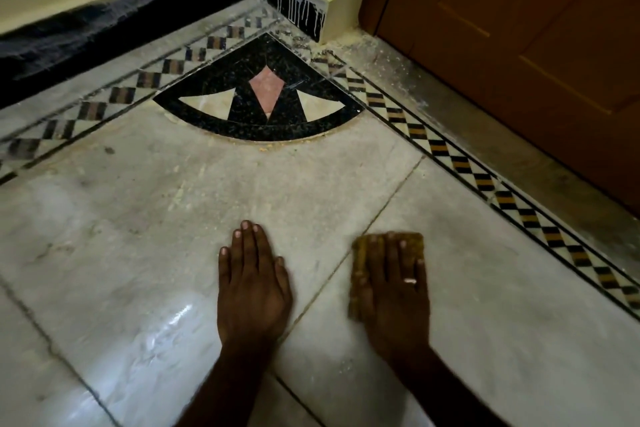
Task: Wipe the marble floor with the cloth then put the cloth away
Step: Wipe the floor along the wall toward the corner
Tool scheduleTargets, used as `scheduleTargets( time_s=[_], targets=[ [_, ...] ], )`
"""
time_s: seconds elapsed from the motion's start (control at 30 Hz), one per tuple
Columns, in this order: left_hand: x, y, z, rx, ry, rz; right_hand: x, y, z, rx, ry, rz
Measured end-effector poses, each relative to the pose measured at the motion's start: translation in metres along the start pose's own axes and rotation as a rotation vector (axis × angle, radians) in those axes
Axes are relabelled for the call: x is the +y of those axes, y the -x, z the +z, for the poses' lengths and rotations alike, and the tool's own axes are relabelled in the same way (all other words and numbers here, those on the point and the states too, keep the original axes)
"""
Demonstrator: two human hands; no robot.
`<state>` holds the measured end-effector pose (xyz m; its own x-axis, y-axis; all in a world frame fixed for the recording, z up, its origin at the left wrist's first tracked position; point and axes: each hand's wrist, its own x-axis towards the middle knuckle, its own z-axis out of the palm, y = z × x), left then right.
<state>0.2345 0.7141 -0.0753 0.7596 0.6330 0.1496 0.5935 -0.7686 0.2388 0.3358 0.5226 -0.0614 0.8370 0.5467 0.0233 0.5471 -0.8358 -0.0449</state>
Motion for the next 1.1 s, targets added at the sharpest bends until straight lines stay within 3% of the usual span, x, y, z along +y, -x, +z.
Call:
scheduleTargets(
  time_s=[0.13, 0.27, 0.37, 0.47, 0.63, 0.73, 0.9, 1.1],
  targets=[
    [-0.002, 0.002, 0.002, 0.025, -0.005, -0.023, -0.077, -0.046, -0.004, 0.086, -0.139, -0.34],
    [-0.009, -0.001, 0.004, 0.008, 0.01, -0.064, -0.113, -0.134, 0.002, -0.001, -0.12, -0.57],
    [-0.01, 0.0, 0.001, -0.013, 0.022, -0.05, -0.092, -0.175, -0.002, -0.081, -0.091, -0.448],
    [-0.008, -0.001, 0.0, -0.026, 0.029, -0.059, -0.026, -0.173, -0.001, -0.081, -0.03, -0.265],
    [-0.008, -0.001, -0.001, -0.022, 0.029, -0.056, 0.093, -0.09, 0.0, -0.093, 0.029, 0.056],
    [-0.007, 0.0, -0.001, -0.007, 0.007, -0.048, 0.118, -0.014, 0.005, -0.11, 0.056, 0.108],
    [-0.004, -0.001, -0.003, -0.002, 0.023, -0.021, 0.047, 0.068, -0.003, -0.041, 0.0, 0.096],
    [-0.017, -0.001, -0.011, -0.131, 0.286, 0.05, -0.066, 0.061, -0.01, 0.018, -0.145, -0.287]
  ],
)
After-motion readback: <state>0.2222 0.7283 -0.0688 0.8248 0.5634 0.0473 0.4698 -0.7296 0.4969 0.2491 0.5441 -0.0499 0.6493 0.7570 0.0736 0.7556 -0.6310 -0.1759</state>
